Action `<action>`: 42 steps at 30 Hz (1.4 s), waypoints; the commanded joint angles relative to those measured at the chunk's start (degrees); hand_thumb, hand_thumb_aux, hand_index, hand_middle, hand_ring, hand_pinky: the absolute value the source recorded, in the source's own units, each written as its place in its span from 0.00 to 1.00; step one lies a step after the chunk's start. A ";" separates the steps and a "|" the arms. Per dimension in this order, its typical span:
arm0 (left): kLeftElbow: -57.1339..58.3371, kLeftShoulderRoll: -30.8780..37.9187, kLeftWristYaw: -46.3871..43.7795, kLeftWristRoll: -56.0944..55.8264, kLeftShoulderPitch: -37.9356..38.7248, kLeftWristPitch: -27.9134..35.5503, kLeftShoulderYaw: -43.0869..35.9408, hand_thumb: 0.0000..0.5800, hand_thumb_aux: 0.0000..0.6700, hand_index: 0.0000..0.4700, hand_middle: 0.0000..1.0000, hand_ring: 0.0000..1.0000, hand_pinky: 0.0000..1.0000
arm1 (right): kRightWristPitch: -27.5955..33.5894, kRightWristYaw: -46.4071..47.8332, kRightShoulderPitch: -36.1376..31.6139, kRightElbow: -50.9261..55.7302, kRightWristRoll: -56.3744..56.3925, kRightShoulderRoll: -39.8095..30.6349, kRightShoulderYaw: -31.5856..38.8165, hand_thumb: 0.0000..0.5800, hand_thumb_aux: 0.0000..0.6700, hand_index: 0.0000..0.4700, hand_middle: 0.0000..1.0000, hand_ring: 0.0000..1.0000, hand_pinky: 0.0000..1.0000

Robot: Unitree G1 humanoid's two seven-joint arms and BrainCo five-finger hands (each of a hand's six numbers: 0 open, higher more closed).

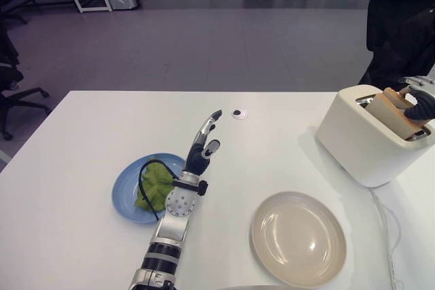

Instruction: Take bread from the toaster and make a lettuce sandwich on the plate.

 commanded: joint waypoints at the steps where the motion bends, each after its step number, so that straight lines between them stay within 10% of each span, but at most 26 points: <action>1: 0.43 0.49 0.09 0.26 -0.43 0.03 0.22 0.00 0.00 0.00 0.00 0.00 0.00 | -0.46 -13.86 -4.93 -5.47 1.97 -1.52 -7.54 1.00 1.00 1.00 0.00 0.00 0.00; 8: -0.27 0.61 0.10 0.29 -0.21 0.42 0.36 0.00 0.00 0.00 0.00 0.00 0.00 | -7.76 -9.35 -7.44 -17.60 12.42 -0.34 -13.35 1.00 1.00 1.00 0.00 0.00 0.00; 12: -0.65 0.57 0.08 0.36 -0.04 0.67 0.35 0.00 0.00 0.00 0.00 0.00 0.00 | -14.57 14.09 -2.01 -28.05 34.26 3.92 -7.69 1.00 1.00 1.00 0.00 0.00 0.00; 20: -1.05 0.73 0.23 0.29 -0.17 0.90 0.81 0.00 0.00 0.00 0.00 0.00 0.00 | -4.52 45.72 9.27 -41.03 51.67 5.61 1.19 1.00 1.00 1.00 0.00 0.00 0.00; 40: -2.31 0.83 0.30 0.05 0.10 1.90 1.13 0.00 0.00 0.00 0.00 0.00 0.00 | 12.92 63.68 26.84 -48.48 46.88 9.65 7.58 1.00 1.00 1.00 0.00 0.00 0.00; 41: -2.29 0.80 0.33 0.01 0.07 1.90 1.14 0.00 0.00 0.00 0.00 0.00 0.00 | 12.50 63.40 26.78 -48.21 46.21 9.99 7.67 0.92 0.72 0.72 0.00 0.00 0.00; 42: -2.25 0.80 0.33 0.00 0.01 1.90 1.15 0.00 0.00 0.00 0.00 0.00 0.00 | 12.38 63.30 26.52 -47.98 45.89 10.35 7.59 0.17 0.09 0.09 0.00 0.00 0.00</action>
